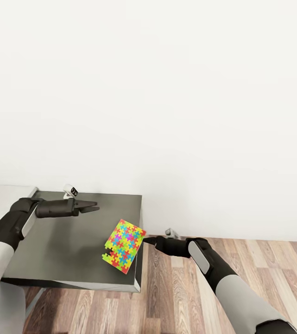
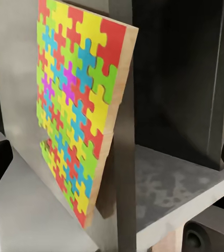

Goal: Put all the toys in the child's room - the three board games (two on the bed and one on the table), the two jigsaw puzzles on the table, and the tennis ball on the table - inside the toy box on the table in the child's room.

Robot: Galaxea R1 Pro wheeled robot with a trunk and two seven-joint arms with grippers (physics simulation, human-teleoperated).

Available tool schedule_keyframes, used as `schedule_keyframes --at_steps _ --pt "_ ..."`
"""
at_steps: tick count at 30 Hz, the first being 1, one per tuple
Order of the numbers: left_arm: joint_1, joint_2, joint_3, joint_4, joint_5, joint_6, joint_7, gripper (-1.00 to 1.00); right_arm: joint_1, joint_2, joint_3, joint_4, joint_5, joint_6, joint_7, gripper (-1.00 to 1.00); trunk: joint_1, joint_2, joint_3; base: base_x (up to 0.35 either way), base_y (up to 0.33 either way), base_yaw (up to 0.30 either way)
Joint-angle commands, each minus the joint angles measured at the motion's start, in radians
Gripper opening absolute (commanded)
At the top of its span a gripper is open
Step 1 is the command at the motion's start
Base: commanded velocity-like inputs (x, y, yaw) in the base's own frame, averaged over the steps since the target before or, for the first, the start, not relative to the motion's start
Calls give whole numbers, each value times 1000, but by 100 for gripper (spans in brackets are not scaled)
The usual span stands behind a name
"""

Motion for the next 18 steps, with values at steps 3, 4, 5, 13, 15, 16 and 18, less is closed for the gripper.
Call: schedule_keyframes --at_steps 3,4,5,13,15,16,18 --pt "-1 1 -4 0 3 11 -3 100 -1 0 1 0 -2 5 0 100 1 -2 -2 0 0 73" --pt "-1 1 -4 0 3 11 -3 100 -1 0 1 0 -2 4 0 100 1 -2 -2 0 0 158" --pt "-1 1 -4 0 3 11 -3 100 -1 0 1 0 -2 4 0 100 1 -2 -2 0 0 183" --pt "-1 1 -4 0 3 11 -3 100 -1 0 -4 0 -2 4 1 100 1 -2 -2 0 0 163" --pt "-1 1 -4 0 3 11 -3 100 -1 0 -4 0 -2 3 1 100 1 -2 -2 0 0 39" --pt "-1 1 -4 0 3 11 -3 100 -1 0 -4 0 -2 3 1 100 1 -2 -2 0 0 22" --pt "-1 1 -4 0 3 11 -3 100 -1 0 -4 0 -2 3 1 100 1 -2 -2 0 0 13"
